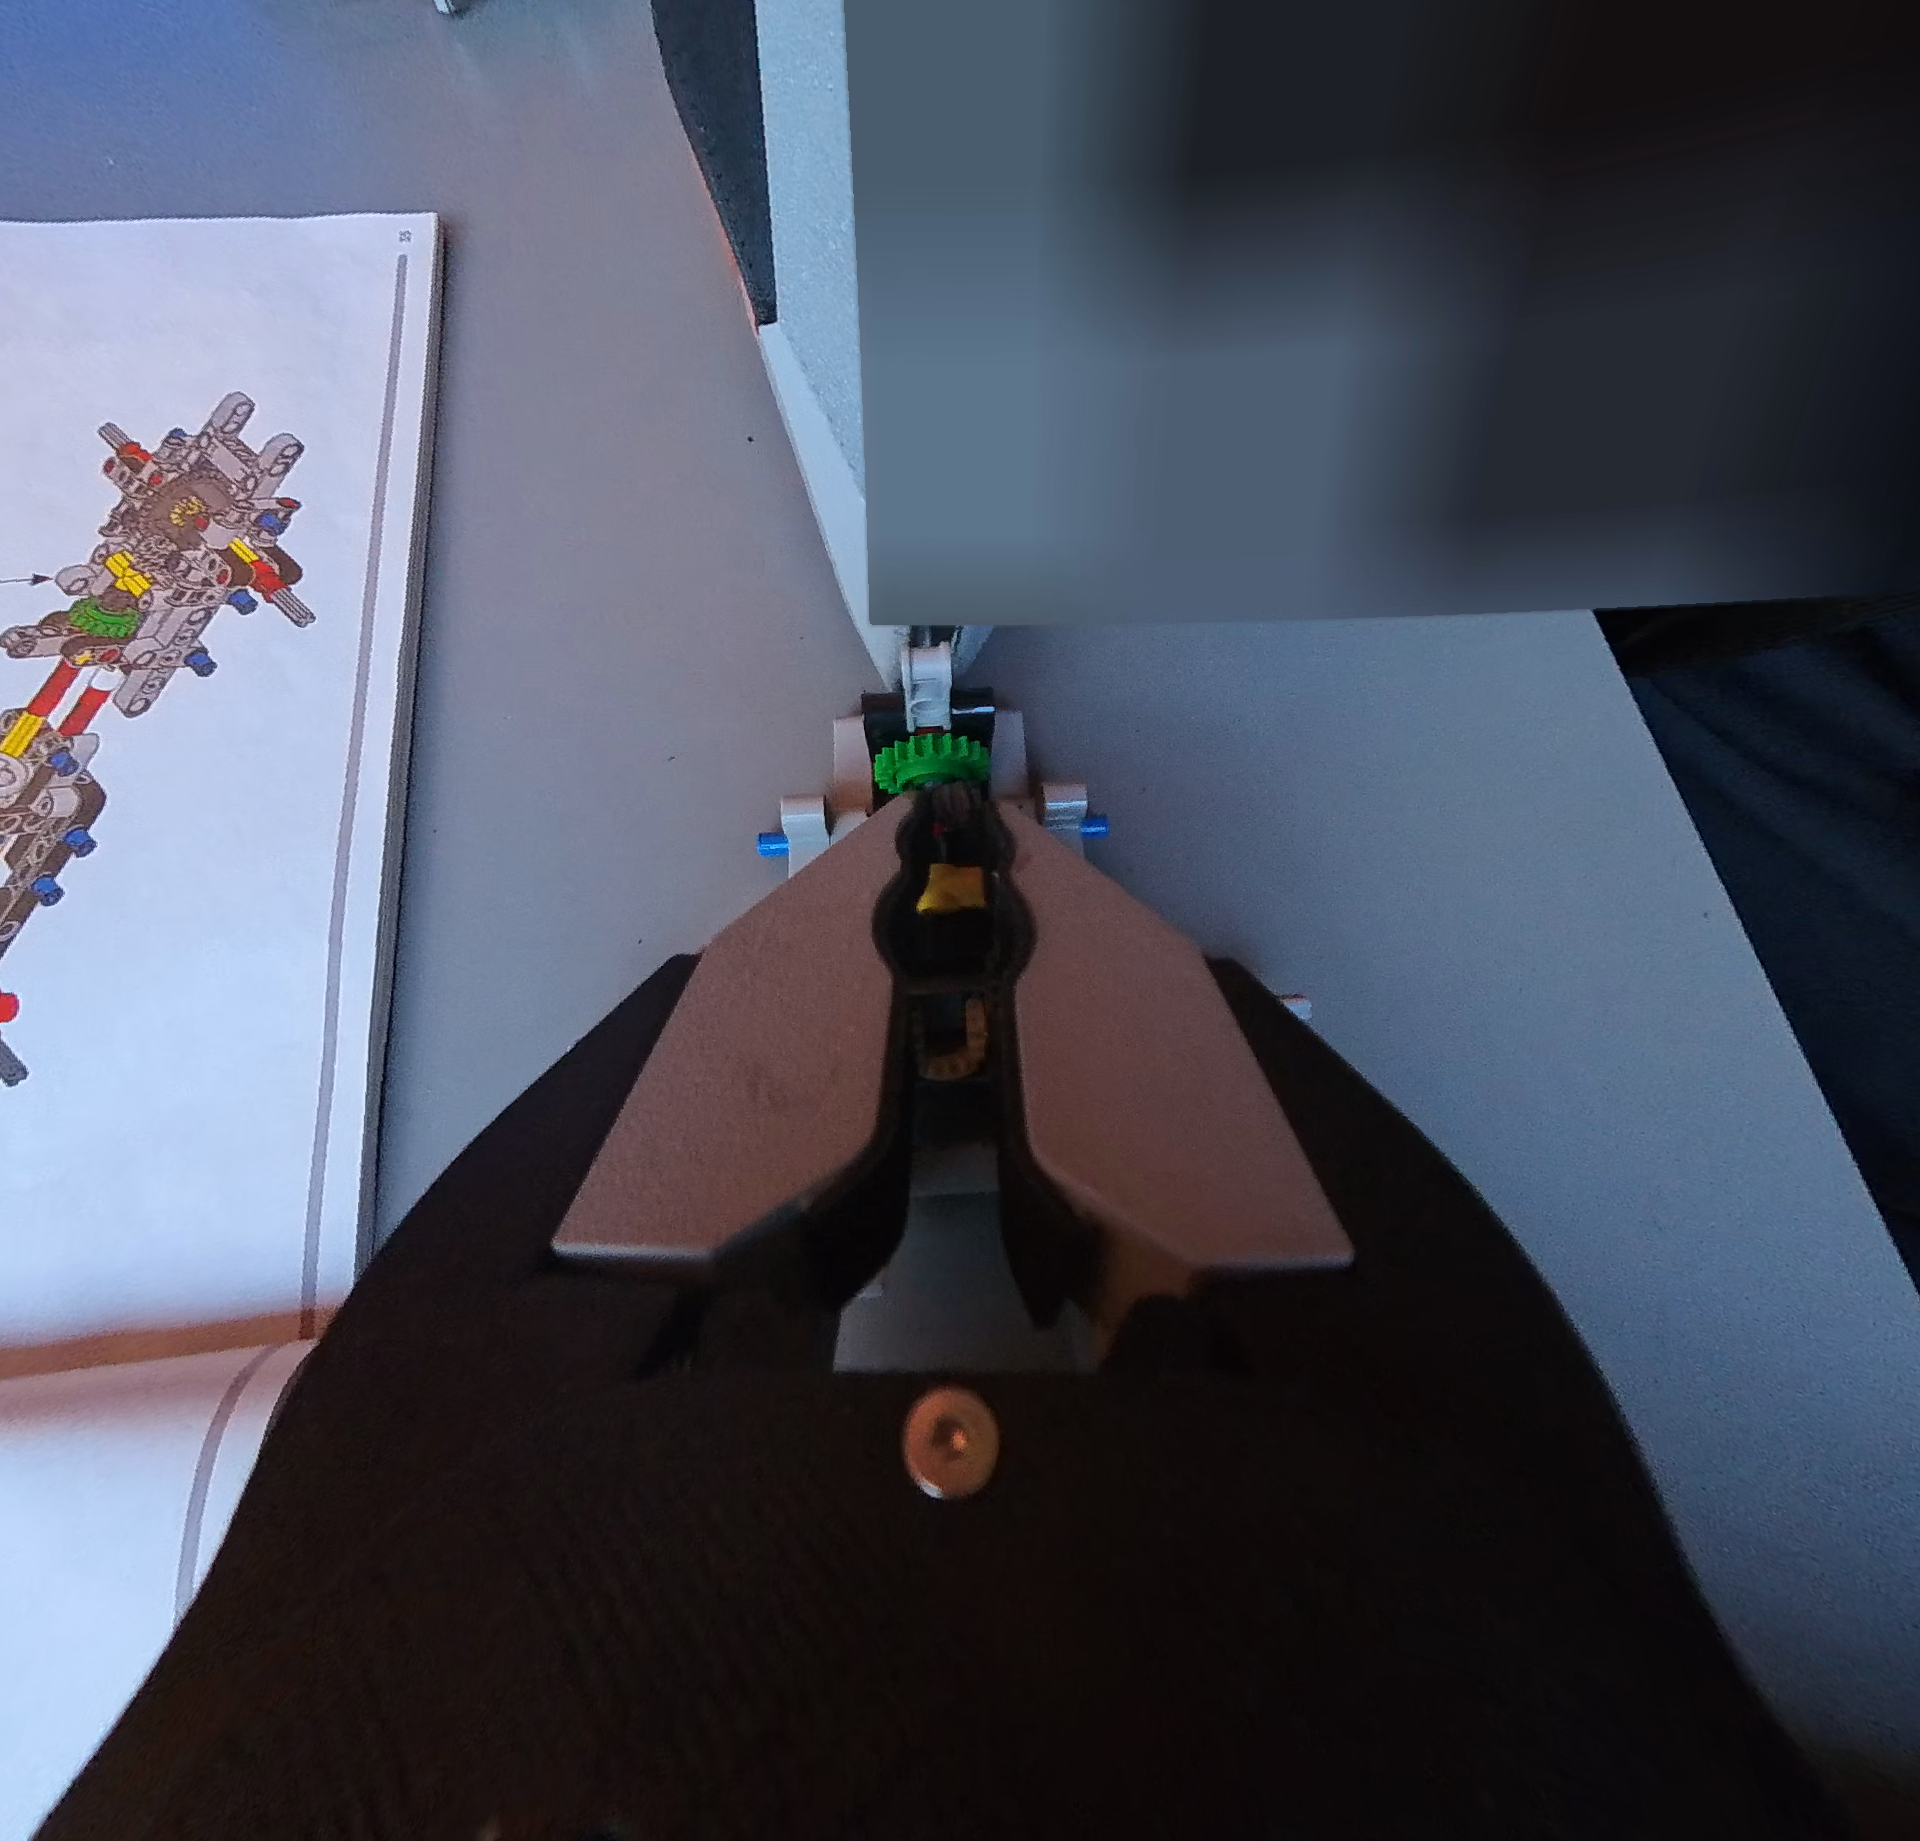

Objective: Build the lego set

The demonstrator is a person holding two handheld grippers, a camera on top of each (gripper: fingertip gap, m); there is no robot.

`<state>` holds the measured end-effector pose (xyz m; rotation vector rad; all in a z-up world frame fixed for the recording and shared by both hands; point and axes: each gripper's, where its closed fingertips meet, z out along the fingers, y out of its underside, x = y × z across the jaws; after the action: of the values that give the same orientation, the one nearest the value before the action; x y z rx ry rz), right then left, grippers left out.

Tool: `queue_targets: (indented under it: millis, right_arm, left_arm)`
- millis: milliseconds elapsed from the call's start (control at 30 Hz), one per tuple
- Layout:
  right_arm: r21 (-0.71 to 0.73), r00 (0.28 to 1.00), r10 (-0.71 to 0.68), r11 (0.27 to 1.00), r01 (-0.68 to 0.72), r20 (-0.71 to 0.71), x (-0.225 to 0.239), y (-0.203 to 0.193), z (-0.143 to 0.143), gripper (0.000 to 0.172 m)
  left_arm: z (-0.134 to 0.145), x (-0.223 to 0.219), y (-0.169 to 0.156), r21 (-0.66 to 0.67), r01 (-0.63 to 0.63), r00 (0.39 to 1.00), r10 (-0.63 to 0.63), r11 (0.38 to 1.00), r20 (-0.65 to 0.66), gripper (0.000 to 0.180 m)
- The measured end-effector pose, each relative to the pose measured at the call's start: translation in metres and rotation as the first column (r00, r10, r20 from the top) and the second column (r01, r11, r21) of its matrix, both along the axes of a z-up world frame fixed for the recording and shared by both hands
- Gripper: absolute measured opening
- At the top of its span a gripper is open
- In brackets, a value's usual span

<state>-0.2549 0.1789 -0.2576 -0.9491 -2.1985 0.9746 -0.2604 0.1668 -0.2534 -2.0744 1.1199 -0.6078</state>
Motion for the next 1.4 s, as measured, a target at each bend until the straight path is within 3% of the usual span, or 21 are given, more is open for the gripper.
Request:
queue_targets:
  millis: [467,833,933,1067,1400]
  right_arm:
    - [0.061,0.999,-0.003,0.998,0.007,-0.052,-0.005,0.004,0.002,0.000]
    - [0.349,0.979,0.024,0.936,0.049,-0.204,-0.008,0.005,-0.001,0.001]
    - [0.309,0.982,0.015,0.950,0.044,-0.188,-0.007,0.005,0.000,0.003]
    - [0.212,0.988,0.005,0.977,0.028,-0.151,-0.008,0.006,0.002,0.023]
    - [-0.092,1.000,-0.001,0.996,0.003,0.018,0.005,0.011,0.007,0.012]
  left_arm:
    - [0.001,-0.008,0.002,-0.036,-0.047,0.999,0.047,0.998,-0.013,0.005]
    - [-0.002,-0.008,0.002,-0.078,-0.072,0.997,0.072,0.994,-0.003,0.005]
    - [-0.002,-0.009,0.001,-0.076,-0.074,0.997,0.073,0.994,-0.011,0.005]
    - [0.001,-0.013,0.000,-0.071,-0.083,0.997,0.082,0.994,-0.016,0.005]
    - [0.001,-0.010,-0.002,-0.097,-0.078,0.997,0.079,0.992,0.001,0.005]
